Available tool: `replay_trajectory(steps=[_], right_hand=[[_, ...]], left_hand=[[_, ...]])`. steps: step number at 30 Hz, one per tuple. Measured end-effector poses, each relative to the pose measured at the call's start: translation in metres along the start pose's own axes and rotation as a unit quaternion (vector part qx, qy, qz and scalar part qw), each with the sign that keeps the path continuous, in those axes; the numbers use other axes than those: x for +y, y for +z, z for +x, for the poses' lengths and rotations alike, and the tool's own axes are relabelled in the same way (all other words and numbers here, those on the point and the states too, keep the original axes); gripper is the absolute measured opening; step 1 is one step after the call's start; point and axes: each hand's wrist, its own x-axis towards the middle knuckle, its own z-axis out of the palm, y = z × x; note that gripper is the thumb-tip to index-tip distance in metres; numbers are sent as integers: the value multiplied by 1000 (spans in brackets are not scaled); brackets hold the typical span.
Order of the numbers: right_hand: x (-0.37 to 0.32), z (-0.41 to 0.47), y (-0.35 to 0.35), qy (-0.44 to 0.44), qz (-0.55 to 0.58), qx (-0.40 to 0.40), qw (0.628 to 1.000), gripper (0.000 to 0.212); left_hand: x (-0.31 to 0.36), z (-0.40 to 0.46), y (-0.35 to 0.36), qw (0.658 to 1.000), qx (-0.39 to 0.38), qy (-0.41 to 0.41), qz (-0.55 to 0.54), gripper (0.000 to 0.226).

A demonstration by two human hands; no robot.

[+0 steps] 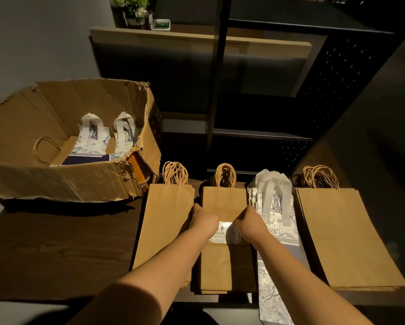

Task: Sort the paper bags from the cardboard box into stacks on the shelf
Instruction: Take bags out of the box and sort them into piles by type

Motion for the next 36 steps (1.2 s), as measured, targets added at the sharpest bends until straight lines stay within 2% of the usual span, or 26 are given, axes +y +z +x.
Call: replay_trajectory(steps=[5, 9, 12, 14, 17, 19, 22, 24, 29, 31, 33, 36], right_hand=[[-10, -12, -8, 12, -3, 27, 1000, 24], [-25, -20, -17, -67, -20, 146, 987, 26], [-46, -24, -17, -126, -45, 181, 974, 32], [-63, -31, -16, -154, -47, 171, 972, 31], [-92, -41, -10, -202, -37, 162, 965, 16], [-115, -48, -7, -233, -19, 154, 960, 12], [-162, -60, 4, -283, 13, 133, 950, 14], [-198, -68, 14, -310, 31, 123, 942, 13], [-282, -68, 45, -348, 50, 86, 932, 13], [-315, -59, 66, -348, 46, 72, 934, 13], [-342, -45, 85, -330, 39, 56, 941, 10], [-377, -17, 111, -285, 18, -12, 958, 6]], left_hand=[[-1, -6, -8, 996, 10, 68, 61, 88], [0, -14, -21, 966, 41, 179, 184, 88], [6, -19, -36, 948, 54, 249, 192, 77], [10, -21, -47, 943, 50, 270, 186, 56], [17, -23, -74, 943, 37, 285, 168, 21], [25, -32, -95, 933, 39, 312, 174, 8], [41, -50, -139, 896, 59, 381, 221, 8], [52, -60, -171, 883, 68, 410, 218, 9], [75, -53, -266, 889, 108, 408, 178, 6], [81, -36, -313, 893, 113, 400, 170, 11], [86, -14, -355, 900, 116, 390, 155, 19], [91, 26, -410, 920, 106, 354, 129, 20]])
